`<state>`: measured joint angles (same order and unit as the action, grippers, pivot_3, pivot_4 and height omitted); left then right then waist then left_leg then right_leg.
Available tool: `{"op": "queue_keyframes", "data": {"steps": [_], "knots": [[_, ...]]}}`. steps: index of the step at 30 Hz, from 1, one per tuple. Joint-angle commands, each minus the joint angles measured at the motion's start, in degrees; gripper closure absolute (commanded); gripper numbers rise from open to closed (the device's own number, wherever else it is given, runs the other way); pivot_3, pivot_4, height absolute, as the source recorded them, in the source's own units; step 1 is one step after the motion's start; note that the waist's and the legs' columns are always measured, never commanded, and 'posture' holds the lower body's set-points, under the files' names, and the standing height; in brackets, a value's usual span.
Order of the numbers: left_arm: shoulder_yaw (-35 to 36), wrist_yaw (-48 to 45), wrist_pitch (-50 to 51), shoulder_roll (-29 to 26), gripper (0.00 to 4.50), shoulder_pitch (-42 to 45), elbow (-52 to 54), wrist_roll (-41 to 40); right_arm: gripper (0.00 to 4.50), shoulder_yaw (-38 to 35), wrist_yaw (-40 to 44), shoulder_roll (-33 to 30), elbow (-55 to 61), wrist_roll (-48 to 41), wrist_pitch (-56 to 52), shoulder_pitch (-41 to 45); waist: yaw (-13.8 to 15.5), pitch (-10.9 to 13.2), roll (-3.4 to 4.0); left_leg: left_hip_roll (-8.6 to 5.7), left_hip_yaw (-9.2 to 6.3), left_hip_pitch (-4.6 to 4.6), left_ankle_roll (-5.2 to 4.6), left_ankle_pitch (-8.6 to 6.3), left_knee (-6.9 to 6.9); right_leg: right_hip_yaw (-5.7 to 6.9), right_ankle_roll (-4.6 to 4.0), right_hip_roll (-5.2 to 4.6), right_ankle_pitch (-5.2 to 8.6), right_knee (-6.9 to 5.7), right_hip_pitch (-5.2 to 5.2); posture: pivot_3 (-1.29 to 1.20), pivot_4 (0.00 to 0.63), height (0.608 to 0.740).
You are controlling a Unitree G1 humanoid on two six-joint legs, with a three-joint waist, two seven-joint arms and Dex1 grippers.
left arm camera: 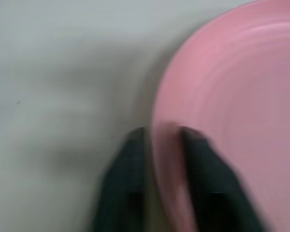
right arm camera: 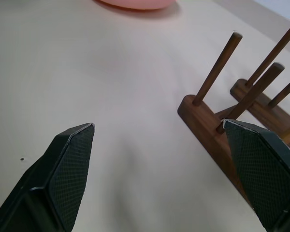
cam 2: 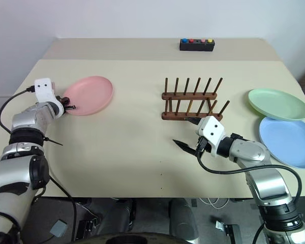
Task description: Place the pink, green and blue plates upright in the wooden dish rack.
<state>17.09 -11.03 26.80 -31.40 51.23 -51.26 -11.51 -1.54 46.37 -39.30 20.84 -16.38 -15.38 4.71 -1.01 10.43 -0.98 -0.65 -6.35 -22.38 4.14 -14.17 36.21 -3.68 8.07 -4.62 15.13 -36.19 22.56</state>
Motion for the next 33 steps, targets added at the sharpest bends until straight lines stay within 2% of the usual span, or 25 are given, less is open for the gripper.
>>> {"op": "queue_keyframes", "data": {"steps": [1, 6, 11, 19, 23, 33], "knots": [[1.59, 1.2, 1.32, 0.28, 4.45, -1.85, 6.86, -1.44, 0.12, -1.52, -0.49, -0.71, 2.53, 0.14, 0.71, 1.86, -0.01, 0.0, 0.0, 0.0, 0.0, 0.0, 0.0, 0.0, 0.0, 0.0, 0.0, -0.01, 0.0, 0.0, -0.01, 0.0, 0.15, 0.734], [2.85, 0.94, 0.56, 1.64, 4.45, -4.9, 14.87, -3.29, 0.12, -0.8, -0.64, -0.56, 1.82, 1.16, 1.46, 4.0, 0.02, 0.02, -0.03, 0.0, 0.0, 0.0, 0.01, 0.01, -0.01, 0.0, 0.0, -0.02, 0.0, -0.01, 0.01, 0.0, 0.15, 0.734], [7.2, 1.92, -11.67, 7.49, 4.45, -7.46, 33.43, -8.11, 0.12, 1.22, -3.83, 1.57, 2.04, 4.45, 2.72, 13.09, 0.21, 0.14, -0.21, 0.0, -0.01, -0.08, 0.15, 0.08, 0.01, 0.0, -0.03, -0.05, -0.03, -0.01, 0.08, 0.0, 0.15, 0.734], [0.24, 6.83, -17.31, 14.86, 4.45, -7.25, 48.13, -3.89, 0.12, 7.76, -9.14, 5.8, -2.87, 15.8, 11.08, 24.77, 0.31, 0.14, -0.24, -0.01, -0.03, -0.09, 0.22, 0.12, -0.05, 0.0, -0.05, -0.05, -0.05, 0.04, 0.09, 0.0, 0.15, 0.734], [-5.85, 8.89, -16.74, 20.36, 4.45, -6.71, 55.75, -1.68, 0.12, 13.76, -15.03, 7.12, -8.81, 29.39, 20.33, 31.62, 0.2, 0.15, -0.25, -0.03, -0.01, -0.11, 0.23, 0.13, -0.01, 0.0, -0.02, -0.05, -0.07, 0.04, 0.1, 0.0, 0.15, 0.734], [-13.09, 8.63, -11.73, 25.83, 4.45, -10.6, 61.88, -1.14, 0.12, 17.86, -18.45, 9.52, -14.87, 38.12, 27.45, 33.13, 0.0, 0.15, -0.24, -0.02, 0.0, -0.1, 0.23, 0.13, -0.07, -0.01, -0.03, -0.03, -0.07, 0.03, 0.14, 0.0, 0.15, 0.734]]}}
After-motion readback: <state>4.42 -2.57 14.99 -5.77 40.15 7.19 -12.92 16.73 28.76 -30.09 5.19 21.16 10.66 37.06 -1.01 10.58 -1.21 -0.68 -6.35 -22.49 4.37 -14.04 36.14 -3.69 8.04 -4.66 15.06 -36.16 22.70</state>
